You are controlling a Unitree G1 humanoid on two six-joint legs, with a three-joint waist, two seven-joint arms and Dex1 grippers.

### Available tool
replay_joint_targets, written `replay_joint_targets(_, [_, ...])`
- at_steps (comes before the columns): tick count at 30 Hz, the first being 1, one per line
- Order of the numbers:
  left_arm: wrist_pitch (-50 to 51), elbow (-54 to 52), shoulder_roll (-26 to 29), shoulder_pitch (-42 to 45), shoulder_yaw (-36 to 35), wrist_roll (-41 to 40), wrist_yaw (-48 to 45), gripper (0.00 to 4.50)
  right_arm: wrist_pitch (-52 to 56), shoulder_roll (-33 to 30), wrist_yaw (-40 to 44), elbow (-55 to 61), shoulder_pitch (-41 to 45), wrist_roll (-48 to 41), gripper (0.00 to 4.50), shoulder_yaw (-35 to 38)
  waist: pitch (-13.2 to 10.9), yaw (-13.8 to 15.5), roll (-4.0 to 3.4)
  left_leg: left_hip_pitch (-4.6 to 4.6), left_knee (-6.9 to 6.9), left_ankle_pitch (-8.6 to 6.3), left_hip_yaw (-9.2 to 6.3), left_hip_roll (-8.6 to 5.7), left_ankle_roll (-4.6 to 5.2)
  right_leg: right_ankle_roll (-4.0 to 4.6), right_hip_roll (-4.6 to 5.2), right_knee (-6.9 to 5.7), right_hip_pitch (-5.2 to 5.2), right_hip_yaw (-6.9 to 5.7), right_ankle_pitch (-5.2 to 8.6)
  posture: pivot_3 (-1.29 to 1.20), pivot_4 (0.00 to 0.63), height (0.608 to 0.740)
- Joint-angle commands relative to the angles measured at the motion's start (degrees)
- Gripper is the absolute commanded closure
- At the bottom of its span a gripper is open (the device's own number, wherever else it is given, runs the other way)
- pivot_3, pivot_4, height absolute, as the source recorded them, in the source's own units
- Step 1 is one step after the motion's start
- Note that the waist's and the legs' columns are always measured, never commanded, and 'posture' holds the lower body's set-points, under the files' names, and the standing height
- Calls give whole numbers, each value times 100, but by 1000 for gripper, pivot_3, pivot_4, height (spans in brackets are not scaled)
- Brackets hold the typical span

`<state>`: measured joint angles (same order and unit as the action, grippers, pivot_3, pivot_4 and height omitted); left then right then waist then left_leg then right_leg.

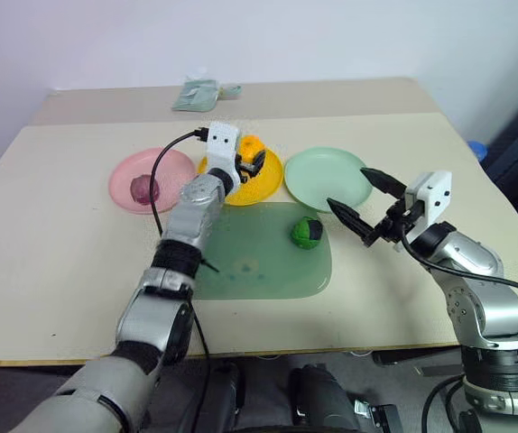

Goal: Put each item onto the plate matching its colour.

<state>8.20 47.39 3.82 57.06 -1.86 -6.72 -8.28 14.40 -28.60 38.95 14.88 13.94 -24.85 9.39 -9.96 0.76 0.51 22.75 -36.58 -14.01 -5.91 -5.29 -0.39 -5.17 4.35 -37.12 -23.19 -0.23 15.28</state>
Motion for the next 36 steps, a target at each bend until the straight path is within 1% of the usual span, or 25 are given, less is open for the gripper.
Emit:
replay_joint_targets(1, [-540, 932, -111, 424, -167, 119, 384, 1158, -169, 25, -37, 21, 79, 41, 0, 20, -1, -3, 2, 1, 0, 0, 1, 0, 0, -1, 0, 1, -1, 0, 0, 0, 150, 740])
replay_joint_targets(2, [-642, 1153, -136, 508, -192, 120, 422, 1158, -183, 30, -43, 12, 80, 48, 0, 12, -2, -2, 3, 2, 1, 0, 1, -1, 0, -1, 0, 2, -2, 0, 1, 0, 150, 740])
replay_joint_targets(4, [-785, 1504, -182, 617, -240, 115, 394, 214, -206, 38, -52, -16, 89, 63, 0, 0, -2, -3, 3, 12, 0, 1, 1, -1, -2, -1, 1, 1, -12, 0, 0, 0, 150, 740])
replay_joint_targets(5, [-843, 1621, -192, 654, -253, 125, 377, 20, -214, 40, -52, -28, 93, 68, 0, -1, -2, -3, 3, 18, -1, 4, 1, -1, -7, -2, 1, 1, -17, -1, 0, 0, 150, 740])
replay_joint_targets(8, [-974, 1707, -199, 674, -310, 81, 196, 20, -226, 49, -58, -46, 104, 86, 0, 9, -2, -3, 3, 26, -4, 6, 1, -2, -11, -2, 1, -3, -25, 0, 0, 0, 150, 740])
replay_joint_targets(11, [-1066, 1289, -153, 513, -384, -45, -94, 20, -224, 63, -75, -27, 85, 83, 0, 21, -2, -3, 3, 29, -12, 4, 1, -2, -7, -3, 0, -6, -25, 0, -1, 0, 150, 740])
replay_joint_targets(13, [-965, 575, -72, 183, -364, -164, -506, 20, -228, 79, -82, -13, 54, 86, 0, 13, -2, -20, 3, 35, -22, 4, 0, -2, -7, -6, 0, -8, -26, -1, -4, 0, 150, 740])
replay_joint_targets(16, [-478, -787, 92, -500, -247, -314, -1037, 20, -227, 114, -101, 14, 16, 90, 0, -17, -1, -51, 0, 36, -28, 5, 1, -1, -10, -7, 0, -10, -26, 2, -5, 0, 150, 740])
replay_joint_targets(20, [400, -2905, 540, -1633, 4, -715, -1928, 20, -198, 174, -95, 9, -16, 117, 0, -167, 0, -88, -2, 35, -28, 6, 0, 2, -10, -4, -1, -16, -29, 5, -6, 0, 150, 740])
replay_joint_targets(23, [857, -3855, 842, -2169, 128, -1036, -2505, 20, -188, 215, -91, 2, -38, 156, 0, -290, -1, -64, -4, 36, -39, 3, -1, 2, -6, 2, 0, -21, -28, 6, -10, 0, 150, 740])
replay_joint_targets(26, [288, -4505, 1325, -2935, 181, -1231, -3481, 20, -122, 288, -110, -110, -34, 331, 0, -597, 2, -41, -8, 33, -45, 1, -3, 3, -1, 5, 0, -19, -23, 5, -13, 0, 150, 740])
replay_joint_targets(27, [313, -4642, 1538, -3107, 167, -1358, -3833, 20, -113, 308, -121, -183, -25, 429, 0, -709, 2, -50, -10, 31, -45, 1, -3, 3, -1, 7, 0, -19, -20, 5, -12, 0, 150, 740])
replay_joint_targets(29, [677, -4796, 1933, -3292, 32, -1815, -4463, 20, 15, 335, -190, -332, 7, 602, 0, -910, 0, -54, -13, 29, -43, 2, -3, 9, -3, 13, -5, -19, -23, 5, -14, 0, 150, 740])
replay_joint_targets(32, [439, -4866, 2501, -3553, -112, -2193, -5490, 20, 271, 300, -236, -489, 31, 824, 0, -1185, -1, -39, -15, 32, -42, 2, -4, 14, -4, 21, -8, -19, -26, 5, -12, 0, 150, 740])
replay_joint_targets(36, [567, -5079, 3138, -3937, -314, -2584, -6307, 20, 375, 383, -289, -741, 84, 981, 0, -1364, -2, -22, -15, 36, -41, 1, -4, 12, -2, 33, -4, -7, -26, 5, -5, 0, 150, 740])
